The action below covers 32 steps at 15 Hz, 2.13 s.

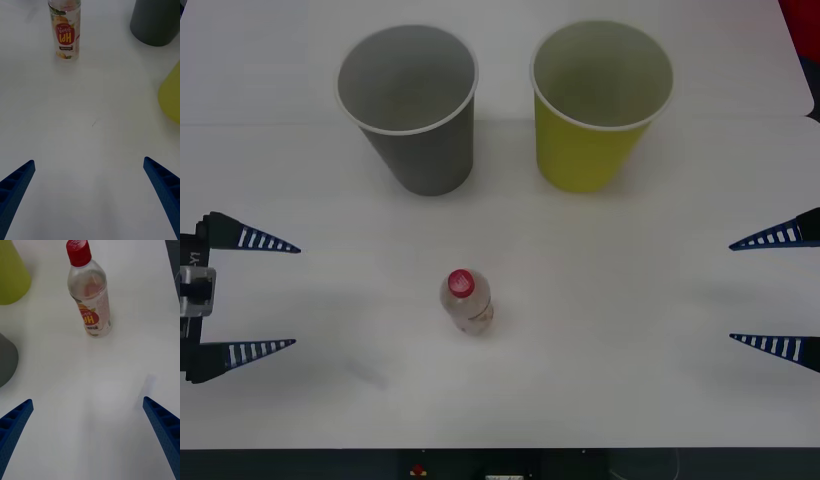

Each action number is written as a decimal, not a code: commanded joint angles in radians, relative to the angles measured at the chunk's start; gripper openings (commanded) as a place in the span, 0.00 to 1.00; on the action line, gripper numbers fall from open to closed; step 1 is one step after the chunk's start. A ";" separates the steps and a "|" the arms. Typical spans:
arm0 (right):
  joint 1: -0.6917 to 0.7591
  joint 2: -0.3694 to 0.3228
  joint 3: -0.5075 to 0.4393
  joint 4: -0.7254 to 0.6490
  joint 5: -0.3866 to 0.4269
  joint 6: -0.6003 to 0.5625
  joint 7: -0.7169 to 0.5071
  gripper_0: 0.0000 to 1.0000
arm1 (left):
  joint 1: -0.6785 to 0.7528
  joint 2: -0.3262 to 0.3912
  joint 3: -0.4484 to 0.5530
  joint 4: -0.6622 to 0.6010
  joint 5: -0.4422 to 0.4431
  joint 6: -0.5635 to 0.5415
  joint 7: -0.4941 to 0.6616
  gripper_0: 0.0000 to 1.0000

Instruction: Put the can into the green bin and the plastic bottle into the gray bin

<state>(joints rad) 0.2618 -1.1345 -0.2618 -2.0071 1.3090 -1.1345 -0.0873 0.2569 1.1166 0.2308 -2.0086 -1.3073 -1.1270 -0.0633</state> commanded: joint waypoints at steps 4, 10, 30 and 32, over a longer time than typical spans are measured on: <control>0.000 0.000 0.000 0.000 0.000 0.000 0.000 1.00 | -0.085 -0.038 -0.177 0.154 0.126 0.004 -0.009 1.00; 0.000 0.000 0.000 0.000 0.000 0.000 0.000 1.00 | -0.170 -0.156 -0.258 0.258 0.146 -0.008 -0.026 1.00; 0.000 0.000 0.000 0.000 0.000 0.000 0.000 1.00 | -0.447 -0.515 -0.490 0.665 0.181 -0.030 -0.216 1.00; 0.000 0.000 0.000 0.000 0.000 0.000 0.000 1.00 | -0.458 -0.543 -0.508 0.669 0.168 -0.013 -0.217 1.00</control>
<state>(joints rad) 0.2618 -1.1344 -0.2618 -2.0071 1.3090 -1.1345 -0.0872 -0.1966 0.5834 -0.2690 -1.3421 -1.1368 -1.1479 -0.2805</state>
